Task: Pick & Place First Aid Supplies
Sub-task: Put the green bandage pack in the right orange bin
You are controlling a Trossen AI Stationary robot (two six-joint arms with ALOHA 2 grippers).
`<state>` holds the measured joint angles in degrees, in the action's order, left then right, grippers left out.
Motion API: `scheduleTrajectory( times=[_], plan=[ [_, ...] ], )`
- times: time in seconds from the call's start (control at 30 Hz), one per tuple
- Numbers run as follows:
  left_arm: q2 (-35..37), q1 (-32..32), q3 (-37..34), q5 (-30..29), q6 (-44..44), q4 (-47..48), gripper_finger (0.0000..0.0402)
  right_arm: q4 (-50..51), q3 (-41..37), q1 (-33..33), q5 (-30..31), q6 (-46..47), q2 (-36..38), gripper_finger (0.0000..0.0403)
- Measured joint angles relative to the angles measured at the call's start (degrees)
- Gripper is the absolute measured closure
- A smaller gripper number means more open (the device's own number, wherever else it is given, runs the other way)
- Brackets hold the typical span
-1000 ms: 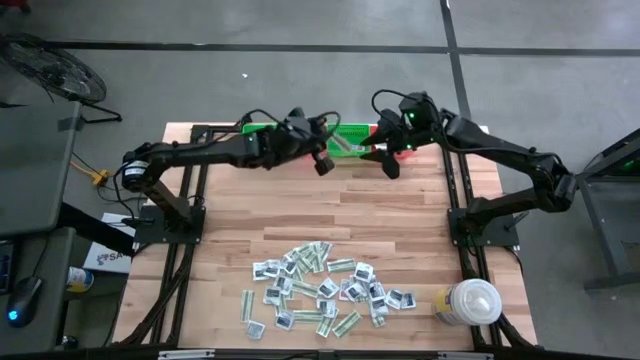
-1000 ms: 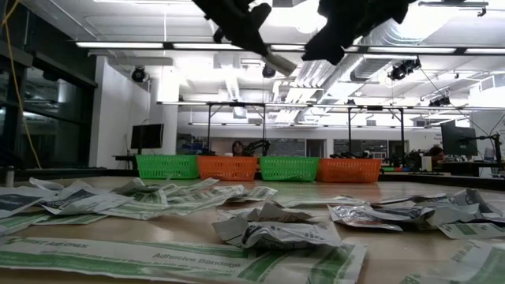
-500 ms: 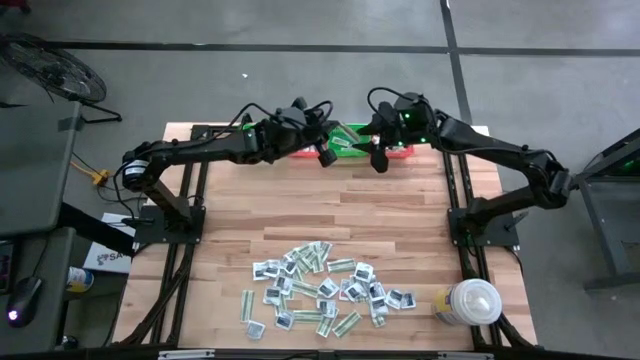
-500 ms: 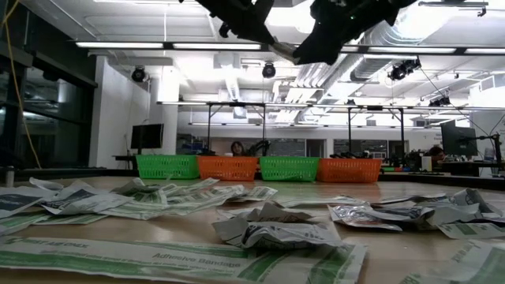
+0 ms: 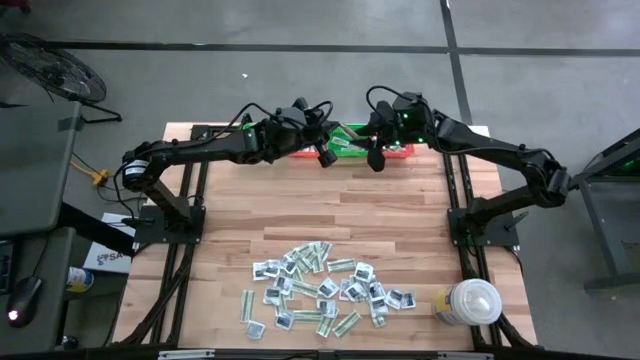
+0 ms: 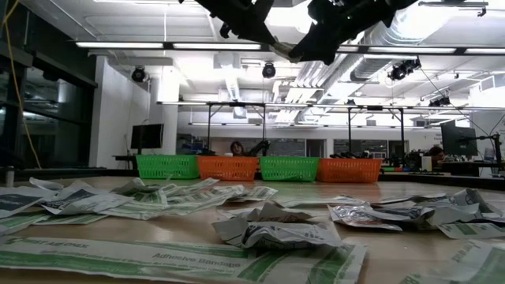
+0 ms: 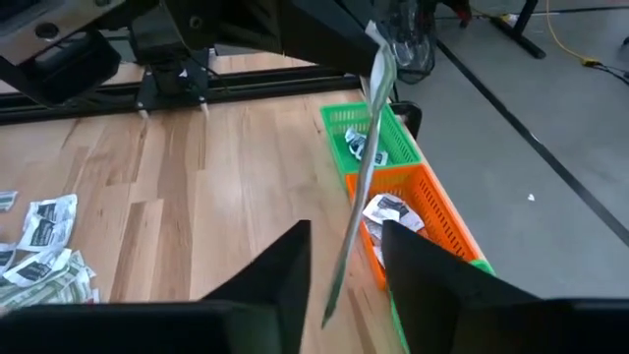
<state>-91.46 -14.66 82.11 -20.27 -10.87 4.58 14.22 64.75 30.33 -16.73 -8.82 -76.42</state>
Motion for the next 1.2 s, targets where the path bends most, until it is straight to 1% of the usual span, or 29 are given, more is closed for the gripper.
scheduleTrajectory(
  times=[0.2, 0.27, 0.43, 0.6, 0.67, 0.77, 0.9, 1.0, 1.1, 1.13, 1.2],
  plan=[
    [0.0, 0.0, 0.0, 0.2, 0.0, 0.2, 0.0401, 0.0, 0.0, 0.0, 0.0, 0.0, 0.0, 0.0381],
    [0.0, 0.0, 0.0, 0.3, 0.0, 0.2, 0.0401, 0.0, 0.0, 0.0, 0.0, 0.0, 0.0, 0.0397],
    [0.0, 0.0, 0.0, 0.2, -0.1, 0.3, 0.0401, 0.1, 0.0, 0.2, 0.1, 2.4, 0.0, 0.0401],
    [0.0, 0.0, 0.0, 0.3, -2.7, 0.3, 0.0399, 0.3, 0.0, 0.2, 0.3, 2.5, 0.0, 0.0402],
    [0.0, 0.0, 0.0, 0.4, -4.0, 0.2, 0.0391, 0.7, 0.0, 0.2, 1.2, 2.6, 0.0, 0.0402],
    [0.0, 0.0, 0.0, 1.2, -5.5, -0.5, 0.0363, 2.2, 0.0, 0.4, 3.0, 2.5, 0.0, 0.0402],
    [0.0, 0.0, 0.9, 1.7, -6.2, 0.4, 0.0307, 4.4, 0.0, 2.2, 4.0, 2.4, 0.0, 0.0402],
    [0.5, 0.0, 2.2, 1.5, -7.9, 4.2, 0.0271, 7.3, 0.0, 4.3, 6.2, 1.5, 0.0, 0.0402],
    [1.4, 0.0, 3.9, -0.4, -9.1, 8.9, 0.025, 12.3, 0.0, 6.9, 9.2, -1.0, 0.0, 0.0402],
    [2.1, -0.2, 4.0, -1.2, -9.4, 11.1, 0.0247, 14.2, 0.0, 7.6, 10.3, -2.4, 0.0, 0.0403],
    [3.3, -0.8, 4.4, -1.4, -9.9, 12.4, 0.0244, 18.1, 0.0, 9.3, 13.4, -5.2, 0.0, 0.0403]
  ],
)
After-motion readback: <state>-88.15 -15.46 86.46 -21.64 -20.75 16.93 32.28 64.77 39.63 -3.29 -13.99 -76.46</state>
